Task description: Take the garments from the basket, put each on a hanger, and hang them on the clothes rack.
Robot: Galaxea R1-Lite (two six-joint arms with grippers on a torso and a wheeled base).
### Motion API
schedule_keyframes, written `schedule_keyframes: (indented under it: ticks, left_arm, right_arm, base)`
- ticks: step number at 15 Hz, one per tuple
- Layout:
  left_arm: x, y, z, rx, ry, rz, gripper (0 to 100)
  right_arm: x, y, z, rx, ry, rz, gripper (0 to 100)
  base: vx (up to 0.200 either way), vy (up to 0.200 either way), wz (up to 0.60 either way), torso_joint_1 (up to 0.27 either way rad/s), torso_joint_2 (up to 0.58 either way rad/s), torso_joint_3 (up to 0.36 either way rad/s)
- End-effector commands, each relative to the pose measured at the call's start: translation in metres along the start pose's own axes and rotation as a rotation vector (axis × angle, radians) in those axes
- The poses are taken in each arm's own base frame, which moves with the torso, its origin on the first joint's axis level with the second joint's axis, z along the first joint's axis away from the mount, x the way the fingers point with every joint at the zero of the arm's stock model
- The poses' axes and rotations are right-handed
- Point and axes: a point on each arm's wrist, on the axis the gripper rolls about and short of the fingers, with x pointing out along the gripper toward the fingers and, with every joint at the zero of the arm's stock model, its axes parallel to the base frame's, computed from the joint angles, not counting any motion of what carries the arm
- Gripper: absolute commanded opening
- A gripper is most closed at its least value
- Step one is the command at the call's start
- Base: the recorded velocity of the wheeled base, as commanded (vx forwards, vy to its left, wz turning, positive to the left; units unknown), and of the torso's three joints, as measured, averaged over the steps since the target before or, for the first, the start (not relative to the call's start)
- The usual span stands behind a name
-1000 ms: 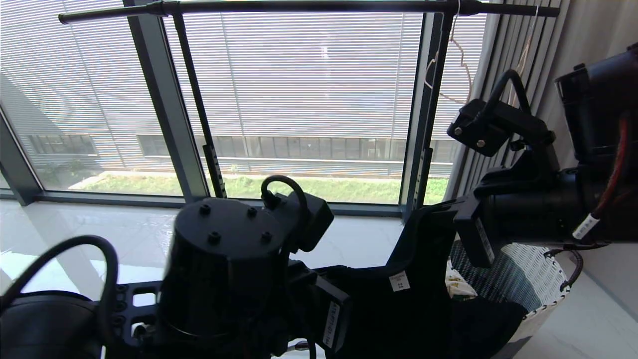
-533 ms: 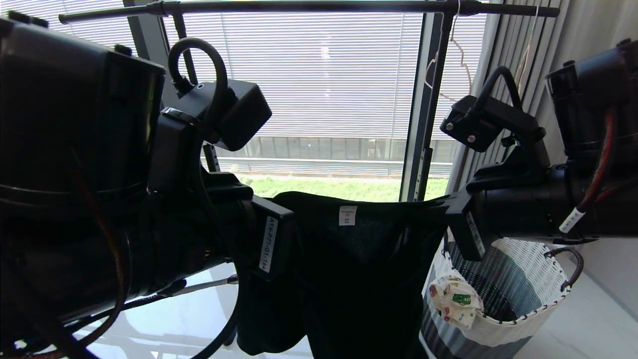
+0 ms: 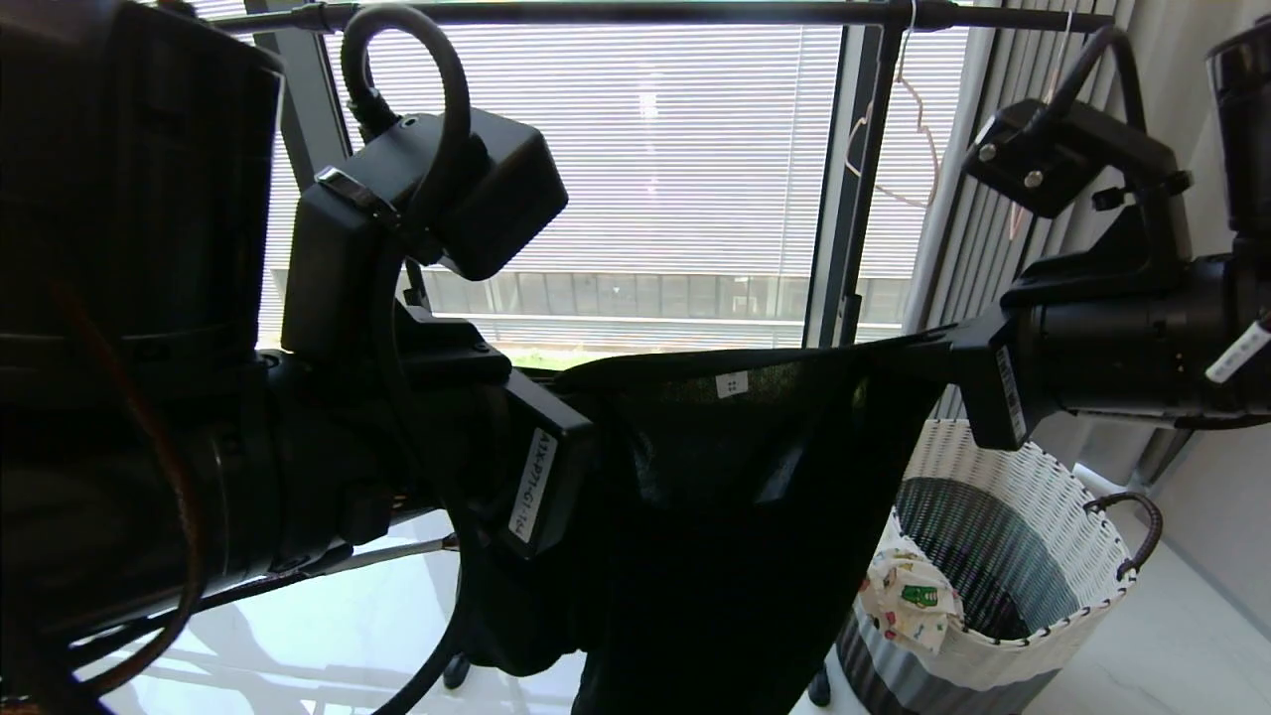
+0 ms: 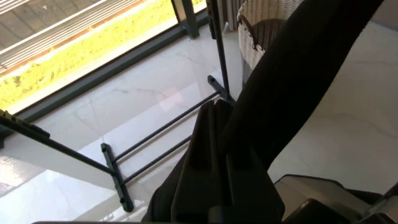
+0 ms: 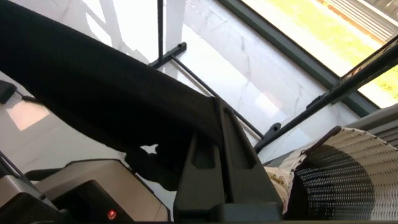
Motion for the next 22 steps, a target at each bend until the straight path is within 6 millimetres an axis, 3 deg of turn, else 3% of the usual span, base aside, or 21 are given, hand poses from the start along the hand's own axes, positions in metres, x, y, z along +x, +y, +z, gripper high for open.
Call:
schedule_keyframes:
  ticks: [1, 3, 7, 11, 15, 19, 22]
  left_arm:
    - [-0.010, 0.003, 0.005, 0.016, -0.036, -0.007, 0]
    - [-0.016, 0.004, 0.007, 0.020, -0.063, -0.056, 0]
    - [-0.012, 0.008, 0.006, 0.106, -0.058, -0.037, 0]
    - [0.033, 0.016, 0.033, 0.165, -0.237, 0.013, 0]
    - [0.054, 0.013, 0.049, 0.167, -0.271, -0.035, 0]
    - [0.052, 0.013, 0.047, 0.167, -0.263, -0.037, 0]
    - [0.030, 0.017, 0.045, 0.170, -0.243, -0.048, 0]
  right_arm:
    - [-0.006, -0.003, 0.019, 0.004, -0.047, -0.007, 0]
    - [-0.010, -0.003, 0.031, 0.005, -0.059, -0.007, 0]
    - [-0.019, -0.004, 0.026, 0.005, -0.034, -0.008, 0]
    - [-0.062, 0.002, 0.002, -0.008, 0.025, 0.064, 0]
    - [-0.078, 0.018, -0.005, 0.000, 0.024, 0.154, 0]
    - [-0.077, 0.020, -0.005, -0.003, 0.027, 0.166, 0]
    - [-0.064, 0.012, 0.009, 0.023, 0.016, 0.117, 0]
  base:
    - [0.000, 0.000, 0.00, 0.000, 0.00, 0.000]
    - [0.000, 0.000, 0.00, 0.000, 0.00, 0.000]
    - [0.000, 0.000, 0.00, 0.000, 0.00, 0.000]
    - [0.000, 0.000, 0.00, 0.000, 0.00, 0.000]
    - [0.000, 0.000, 0.00, 0.000, 0.00, 0.000]
    - [0.000, 0.000, 0.00, 0.000, 0.00, 0.000]
    - [0.000, 0.000, 0.00, 0.000, 0.00, 0.000]
